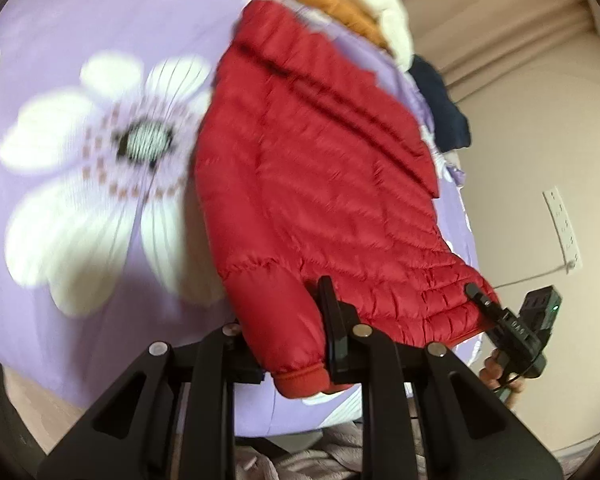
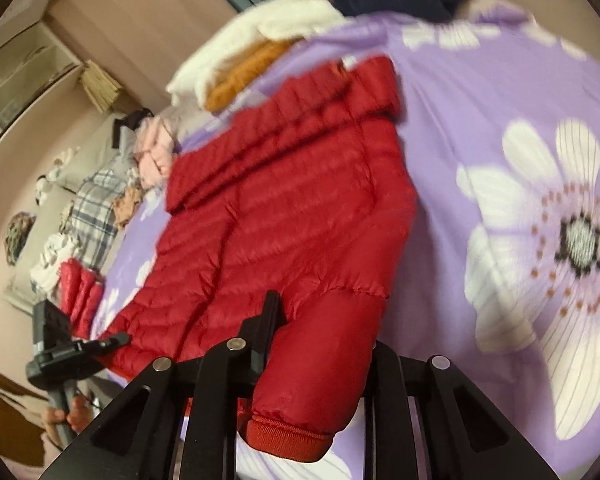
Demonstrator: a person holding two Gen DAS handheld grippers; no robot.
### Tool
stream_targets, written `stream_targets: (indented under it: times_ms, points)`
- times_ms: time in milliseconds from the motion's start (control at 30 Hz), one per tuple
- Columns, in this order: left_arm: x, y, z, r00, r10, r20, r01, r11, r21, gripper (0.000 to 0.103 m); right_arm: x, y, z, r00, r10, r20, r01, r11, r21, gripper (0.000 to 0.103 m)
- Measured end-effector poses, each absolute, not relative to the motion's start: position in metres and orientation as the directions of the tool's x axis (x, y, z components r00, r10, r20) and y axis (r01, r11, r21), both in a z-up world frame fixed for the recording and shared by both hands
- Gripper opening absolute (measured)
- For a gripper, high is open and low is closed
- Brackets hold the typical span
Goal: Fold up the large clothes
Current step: 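Close both grippers on the red jacket's hem edge, then lift the held hem with both grippers and fold it over toward the collar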
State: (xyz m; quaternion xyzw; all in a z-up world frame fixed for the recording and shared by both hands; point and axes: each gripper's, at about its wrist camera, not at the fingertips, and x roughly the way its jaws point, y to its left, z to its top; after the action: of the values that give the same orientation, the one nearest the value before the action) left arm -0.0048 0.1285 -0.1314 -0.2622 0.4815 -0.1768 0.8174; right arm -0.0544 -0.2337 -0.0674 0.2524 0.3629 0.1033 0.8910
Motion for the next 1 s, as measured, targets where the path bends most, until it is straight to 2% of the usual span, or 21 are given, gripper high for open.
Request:
stream_targets:
  times_ms: [200, 333, 733, 1000]
  points:
    - [-0.012, 0.118, -0.089, 0.6, -0.466, -0.65, 0.137, 0.86, -0.491, 0.017, -0.063, -0.225, -0.036, 0.791, 0.362, -0.493, -0.093, 0.868, 0.488, 0.02]
    - [-0.017, 0.116, -0.072, 0.645, -0.462, -0.609, 0.179, 0.866, -0.467, 0.016, -0.068, -0.222, -0.021, 0.822, 0.363, -0.439, -0.122, 0.865, 0.487, 0.018]
    - [-0.031, 0.125, -0.041, 0.69, -0.487, -0.536, 0.241, 0.852, -0.465, 0.016, -0.082, -0.212, 0.01, 0.845, 0.398, -0.356, -0.208, 0.859, 0.467, 0.018]
    - [-0.055, 0.13, -0.003, 0.735, -0.508, -0.45, 0.304, 0.84, -0.45, 0.016, -0.103, -0.208, 0.042, 0.862, 0.433, -0.264, -0.297, 0.852, 0.431, 0.018]
